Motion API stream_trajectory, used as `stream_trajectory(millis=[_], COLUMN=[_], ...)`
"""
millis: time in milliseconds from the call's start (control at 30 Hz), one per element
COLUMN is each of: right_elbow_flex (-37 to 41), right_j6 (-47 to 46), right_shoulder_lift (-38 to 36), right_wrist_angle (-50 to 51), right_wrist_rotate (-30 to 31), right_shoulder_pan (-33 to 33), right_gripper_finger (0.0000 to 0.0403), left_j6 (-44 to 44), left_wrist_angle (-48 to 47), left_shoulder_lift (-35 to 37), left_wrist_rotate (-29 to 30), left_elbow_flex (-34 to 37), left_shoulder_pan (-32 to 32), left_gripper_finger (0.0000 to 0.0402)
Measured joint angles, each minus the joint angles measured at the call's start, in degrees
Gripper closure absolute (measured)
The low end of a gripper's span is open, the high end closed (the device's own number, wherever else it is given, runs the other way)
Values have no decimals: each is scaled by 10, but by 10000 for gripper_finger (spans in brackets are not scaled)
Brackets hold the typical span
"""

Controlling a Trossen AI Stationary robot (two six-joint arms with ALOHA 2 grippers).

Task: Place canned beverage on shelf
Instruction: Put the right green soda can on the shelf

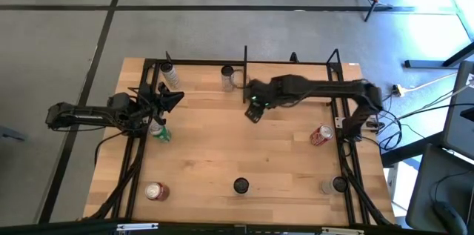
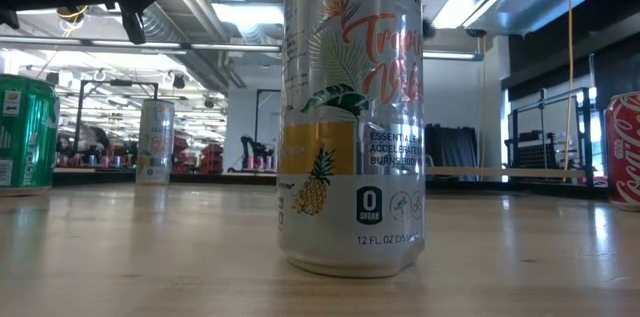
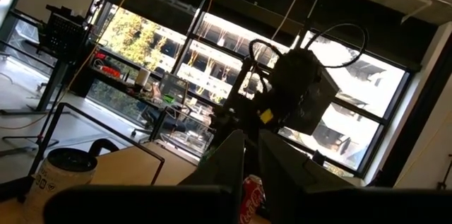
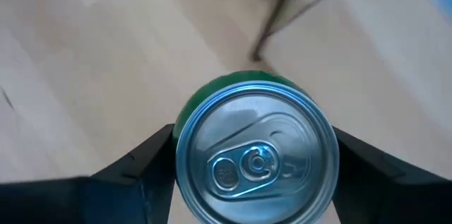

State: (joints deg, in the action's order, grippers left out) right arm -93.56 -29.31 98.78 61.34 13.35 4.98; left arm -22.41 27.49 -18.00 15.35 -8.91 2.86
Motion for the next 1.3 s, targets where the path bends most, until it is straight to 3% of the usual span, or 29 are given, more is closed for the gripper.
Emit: stream_trajectory(millis=[300,600,800,1000,1300], right_elbow_flex=[0,2,54,136,238], right_j6=[5,89,151,190,199], right_shoulder_lift=[-90,-154,-191,-221,-225], right_wrist_angle=[141,181,151,60,-56], right_wrist_rotate=[67,102,95,46,-16], right_shoulder_pan=[51,166,269,372,464], right_gripper_finger=[139,139,139,139,139], left_j6=[0,0,0,0,-1], left_wrist_angle=[0,0,0,1,26], left_shoulder_lift=[0,0,0,0,0], left_wrist_rotate=[0,0,0,0,4], left_elbow_flex=[0,0,0,0,0], left_shoulder_pan=[0,0,0,0,0], left_gripper_finger=[363,363,363,363,363])
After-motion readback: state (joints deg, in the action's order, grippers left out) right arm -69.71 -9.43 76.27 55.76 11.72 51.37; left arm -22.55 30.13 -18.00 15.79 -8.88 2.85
